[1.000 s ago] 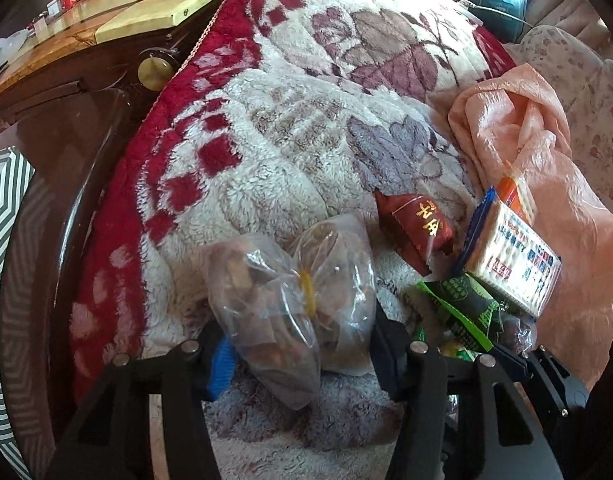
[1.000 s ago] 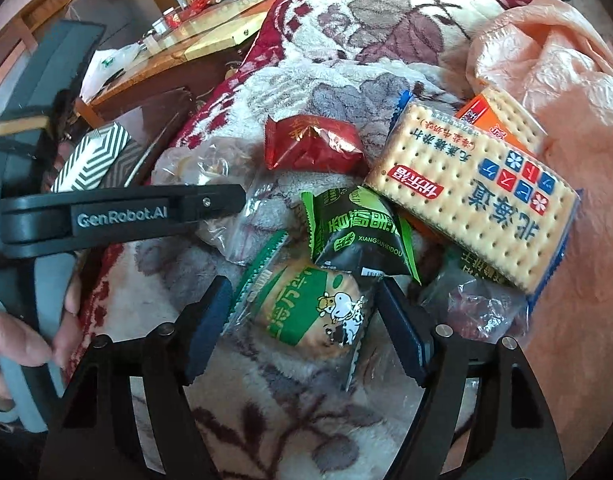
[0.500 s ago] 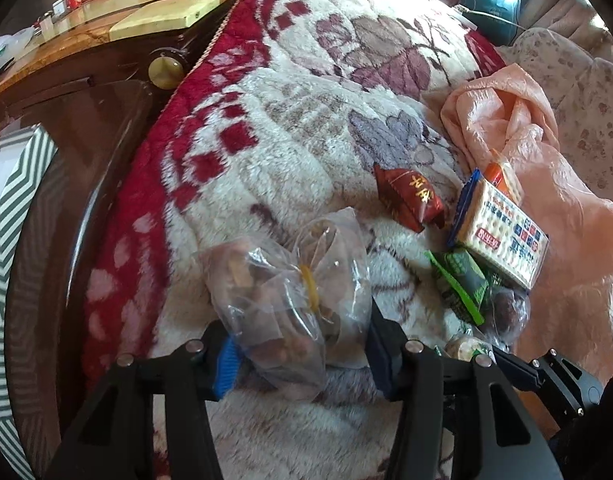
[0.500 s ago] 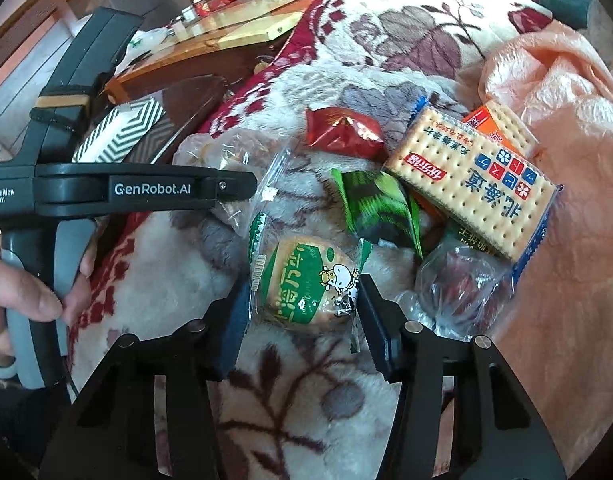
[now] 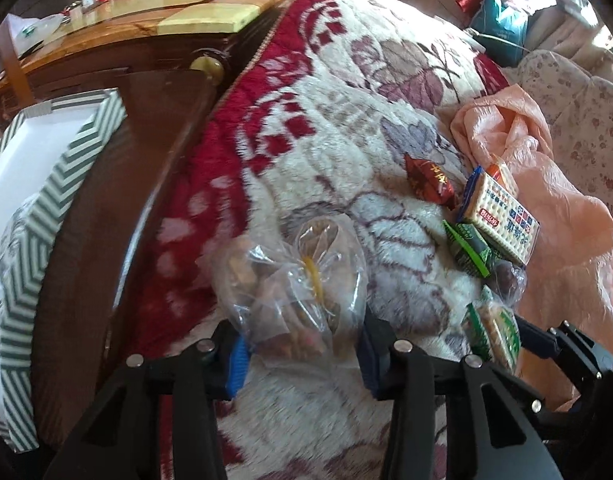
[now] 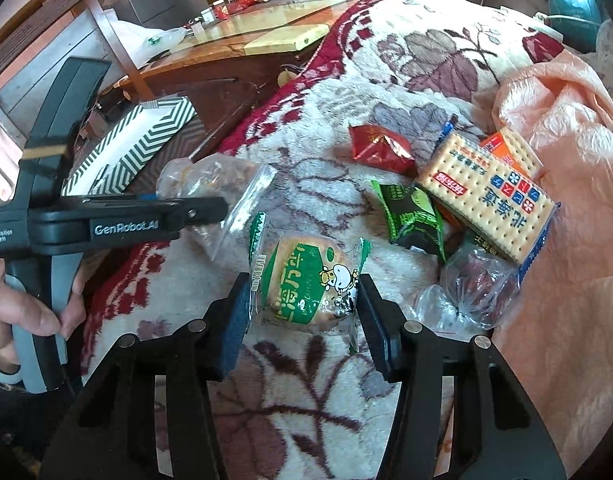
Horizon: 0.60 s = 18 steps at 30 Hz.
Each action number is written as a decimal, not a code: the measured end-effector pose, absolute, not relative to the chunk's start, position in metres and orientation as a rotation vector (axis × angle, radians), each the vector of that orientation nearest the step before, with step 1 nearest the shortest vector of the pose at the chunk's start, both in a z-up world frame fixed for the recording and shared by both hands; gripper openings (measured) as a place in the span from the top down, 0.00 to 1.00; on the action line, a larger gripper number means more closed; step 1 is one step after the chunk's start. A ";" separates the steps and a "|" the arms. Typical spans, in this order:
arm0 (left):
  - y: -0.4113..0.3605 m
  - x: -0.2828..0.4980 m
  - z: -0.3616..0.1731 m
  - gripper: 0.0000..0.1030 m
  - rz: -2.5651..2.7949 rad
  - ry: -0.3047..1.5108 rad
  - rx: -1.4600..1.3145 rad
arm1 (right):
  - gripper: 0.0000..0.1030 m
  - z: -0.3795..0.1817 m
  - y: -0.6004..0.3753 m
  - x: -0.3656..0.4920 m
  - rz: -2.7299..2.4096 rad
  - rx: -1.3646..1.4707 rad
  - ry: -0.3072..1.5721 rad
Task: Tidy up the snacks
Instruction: 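Lift the nut bag and green bread packet and carry both over the tray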
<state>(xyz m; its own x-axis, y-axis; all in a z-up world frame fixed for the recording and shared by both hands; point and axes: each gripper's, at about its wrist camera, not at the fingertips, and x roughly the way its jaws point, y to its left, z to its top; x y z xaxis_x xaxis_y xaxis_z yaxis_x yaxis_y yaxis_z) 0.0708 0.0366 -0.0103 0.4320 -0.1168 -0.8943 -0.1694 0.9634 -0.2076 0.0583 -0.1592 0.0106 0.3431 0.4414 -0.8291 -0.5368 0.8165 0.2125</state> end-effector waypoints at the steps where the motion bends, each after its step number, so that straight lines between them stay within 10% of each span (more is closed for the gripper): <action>1: 0.039 0.068 -0.009 0.55 0.039 1.123 -0.286 | 0.50 0.012 -0.157 0.057 0.641 -0.108 1.040; 18: 0.081 0.023 0.018 0.55 0.140 1.031 -0.263 | 0.50 0.025 -0.113 0.038 0.712 -0.169 1.024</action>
